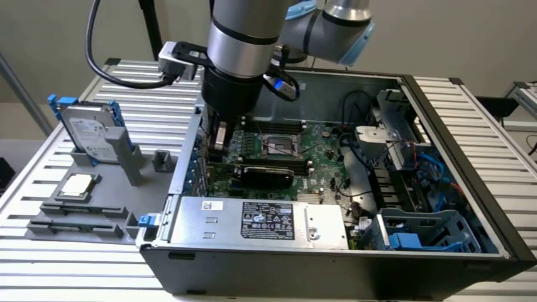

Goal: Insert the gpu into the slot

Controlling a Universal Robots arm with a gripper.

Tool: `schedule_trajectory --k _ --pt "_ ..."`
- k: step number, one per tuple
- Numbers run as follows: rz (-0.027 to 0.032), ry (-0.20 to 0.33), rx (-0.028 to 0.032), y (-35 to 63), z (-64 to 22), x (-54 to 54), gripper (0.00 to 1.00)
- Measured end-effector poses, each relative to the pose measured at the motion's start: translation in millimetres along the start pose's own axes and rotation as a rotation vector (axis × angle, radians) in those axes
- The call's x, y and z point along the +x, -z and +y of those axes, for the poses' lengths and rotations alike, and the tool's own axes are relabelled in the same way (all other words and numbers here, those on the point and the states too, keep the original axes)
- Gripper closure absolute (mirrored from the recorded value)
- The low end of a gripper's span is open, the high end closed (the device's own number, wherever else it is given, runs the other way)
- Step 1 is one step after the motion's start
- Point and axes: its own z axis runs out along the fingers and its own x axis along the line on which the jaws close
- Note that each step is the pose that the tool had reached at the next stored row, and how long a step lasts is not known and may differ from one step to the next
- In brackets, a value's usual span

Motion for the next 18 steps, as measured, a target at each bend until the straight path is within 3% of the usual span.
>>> schedule_trajectory --k 2,5,18 --pt "0.0049 -0.002 -0.0104 -0.1 0.3 -0.8 0.89" --pt "0.0051 -0.011 -0.0179 0.0 0.4 -1.1 0.89" --pt "-0.0148 -0.100 -0.0233 -2.6 1.2 -1.3 0.89"
